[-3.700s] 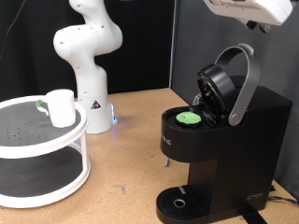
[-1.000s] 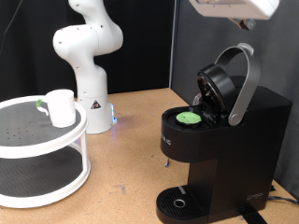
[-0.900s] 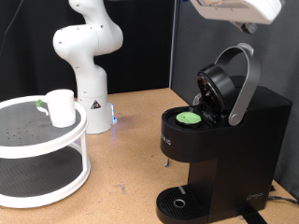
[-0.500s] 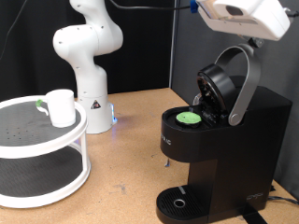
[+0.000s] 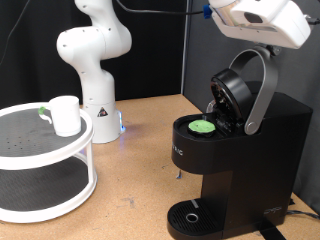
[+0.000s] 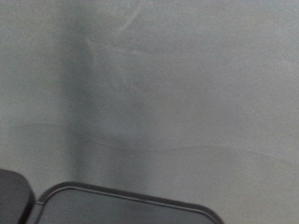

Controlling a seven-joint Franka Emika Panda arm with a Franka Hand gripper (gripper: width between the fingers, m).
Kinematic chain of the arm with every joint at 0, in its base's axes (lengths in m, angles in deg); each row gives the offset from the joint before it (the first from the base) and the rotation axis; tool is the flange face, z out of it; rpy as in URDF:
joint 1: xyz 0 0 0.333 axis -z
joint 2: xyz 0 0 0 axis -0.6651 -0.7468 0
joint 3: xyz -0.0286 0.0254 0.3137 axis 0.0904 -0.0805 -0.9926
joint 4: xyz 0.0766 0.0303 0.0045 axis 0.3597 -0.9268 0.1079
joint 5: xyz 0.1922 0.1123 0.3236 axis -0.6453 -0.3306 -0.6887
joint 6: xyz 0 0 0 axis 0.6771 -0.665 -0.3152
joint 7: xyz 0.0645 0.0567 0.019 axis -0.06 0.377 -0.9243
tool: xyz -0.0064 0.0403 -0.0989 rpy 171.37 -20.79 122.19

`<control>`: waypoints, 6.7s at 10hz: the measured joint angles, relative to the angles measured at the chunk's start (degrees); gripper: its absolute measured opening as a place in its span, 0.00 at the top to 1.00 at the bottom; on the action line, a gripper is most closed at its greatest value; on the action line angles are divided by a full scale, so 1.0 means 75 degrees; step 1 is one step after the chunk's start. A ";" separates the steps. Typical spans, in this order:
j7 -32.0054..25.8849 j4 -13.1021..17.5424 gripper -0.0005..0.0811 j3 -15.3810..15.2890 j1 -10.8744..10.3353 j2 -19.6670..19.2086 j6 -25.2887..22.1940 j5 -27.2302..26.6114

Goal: Make a cup of coffee with the keurig machine

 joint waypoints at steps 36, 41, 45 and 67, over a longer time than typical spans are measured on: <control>-0.1457 -0.1264 0.99 0.1166 0.0904 0.0453 -0.0340 0.1013; -0.1701 -0.1495 0.99 0.1215 0.0934 0.0450 -0.0125 0.1118; -0.1713 -0.1703 0.99 0.1184 0.0933 0.0444 0.0228 0.1317; -0.2028 -0.1577 0.99 0.1454 0.0941 0.1092 -0.0460 0.0468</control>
